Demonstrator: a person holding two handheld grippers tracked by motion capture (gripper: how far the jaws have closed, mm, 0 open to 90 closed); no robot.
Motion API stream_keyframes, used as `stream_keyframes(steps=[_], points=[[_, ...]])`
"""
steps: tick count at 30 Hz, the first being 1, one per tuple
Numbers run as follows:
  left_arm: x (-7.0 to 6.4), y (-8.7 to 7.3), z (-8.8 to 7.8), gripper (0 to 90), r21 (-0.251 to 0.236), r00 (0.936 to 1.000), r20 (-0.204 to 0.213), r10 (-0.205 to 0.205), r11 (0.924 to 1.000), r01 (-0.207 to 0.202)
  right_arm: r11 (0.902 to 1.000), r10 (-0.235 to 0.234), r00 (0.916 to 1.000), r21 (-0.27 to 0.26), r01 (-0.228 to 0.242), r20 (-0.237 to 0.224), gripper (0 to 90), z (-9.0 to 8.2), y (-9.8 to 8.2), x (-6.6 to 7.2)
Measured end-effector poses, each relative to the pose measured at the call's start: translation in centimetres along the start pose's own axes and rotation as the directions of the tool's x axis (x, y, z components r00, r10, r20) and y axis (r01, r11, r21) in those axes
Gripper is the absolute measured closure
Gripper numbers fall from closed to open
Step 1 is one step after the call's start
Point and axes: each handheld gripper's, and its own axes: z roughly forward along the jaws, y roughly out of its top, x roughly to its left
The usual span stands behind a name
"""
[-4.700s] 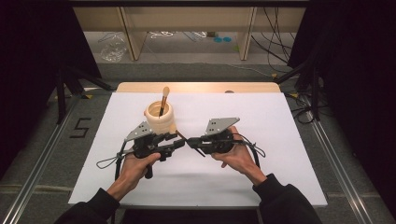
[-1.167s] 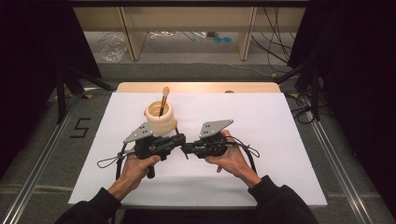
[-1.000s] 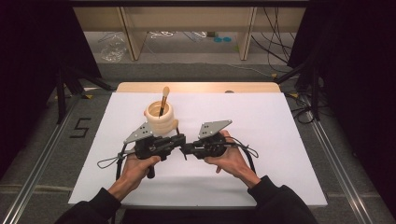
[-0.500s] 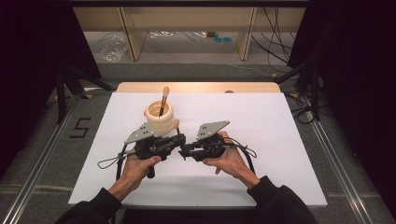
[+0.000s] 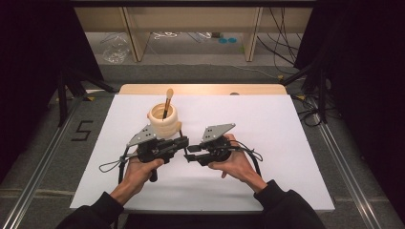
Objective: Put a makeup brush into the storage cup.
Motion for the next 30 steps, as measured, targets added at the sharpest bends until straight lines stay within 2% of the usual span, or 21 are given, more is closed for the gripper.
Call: stream_keyframes(steps=[2, 3, 8, 9, 12, 13, 15, 18, 20, 22, 24, 25, 27, 30], points=[[0.0, 0.0, -0.1, 82.9, -0.001, 0.9998, -0.015, -0.014, 0.9999, 0.014, 1.0000, -0.004, 0.9999, 0.004, 0.004, 0.011, 63.1, -0.3, 0.0, -0.1], [0.1, 0.0, -0.1, 82.9, -0.003, 0.9998, -0.015, -0.009, 1.0000, 0.009, 1.0000, -0.006, 0.9995, -0.003, 0.007, 0.031, 61.0, -0.3, 0.0, -0.1], [0.3, 0.1, -0.4, 82.9, 0.000, 0.9993, -0.036, -0.005, 1.0000, 0.005, 0.9998, 0.019, 0.9972, 0.005, -0.019, 0.072, 52.0, -1.0, -0.1, -0.3], [0.4, 0.1, -0.4, 82.9, 0.001, 0.9990, -0.044, -0.006, 1.0000, 0.006, 0.9998, 0.021, 0.9959, -0.009, -0.020, 0.088, 50.6, -1.0, -0.2, -0.3], [0.6, 0.1, -0.6, 82.9, 0.000, 0.9988, -0.049, 0.005, 1.0000, -0.005, 0.9986, 0.052, 0.9926, -0.006, -0.052, 0.110, 45.3, -1.7, -0.4, -0.4], [0.6, 0.1, -0.7, 82.9, 0.000, 0.9987, -0.050, 0.008, 1.0000, -0.008, 0.9984, 0.053, 0.9899, -0.026, -0.050, 0.131, 44.2, -1.8, -0.5, -0.5], [0.7, 0.2, -0.8, 82.9, 0.000, 0.9980, -0.063, -0.002, 1.0000, 0.002, 0.9974, 0.070, 0.9869, -0.029, -0.067, 0.145, 41.4, -2.2, -0.8, -0.5], [0.8, 0.2, -1.0, 82.9, 0.005, 0.9966, -0.082, 0.001, 1.0000, 0.000, 0.9944, 0.105, 0.9812, -0.027, -0.102, 0.162, 38.8, -3.0, -1.4, -0.5], [1.1, 0.3, -1.1, 82.9, 0.008, 0.9963, -0.083, 0.019, 0.9998, -0.019, 0.9928, 0.120, 0.9768, -0.018, -0.119, 0.177, 37.0, -3.6, -2.0, -0.5], [1.3, 0.3, -1.2, 82.9, 0.017, 0.9953, -0.093, 0.026, 0.9996, -0.025, 0.9932, 0.116, 0.9744, -0.011, -0.116, 0.193, 36.9, -4.1, -2.4, -0.5], [1.5, 0.4, -1.3, 82.9, 0.021, 0.9941, -0.107, 0.017, 0.9997, -0.015, 0.9924, 0.123, 0.9729, -0.013, -0.123, 0.196, 36.8, -4.5, -2.8, -0.5], [1.6, 0.4, -1.4, 82.9, 0.021, 0.9928, -0.120, 0.000, 0.9998, 0.003, 0.9918, 0.127, 0.9714, -0.012, -0.127, 0.201, 36.6, -4.8, -3.0, -0.4], [2.0, 0.5, -1.6, 82.9, 0.031, 0.9921, -0.125, 0.015, 0.9995, -0.012, 0.9916, 0.128, 0.9694, -0.011, -0.129, 0.209, 35.6, -5.2, -3.4, -0.2], [2.4, 0.6, -1.8, 82.8, 0.028, 0.9898, -0.142, 0.001, 0.9996, 0.003, 0.9909, 0.132, 0.9667, -0.003, -0.134, 0.219, 33.9, -5.6, -3.9, 0.0]])
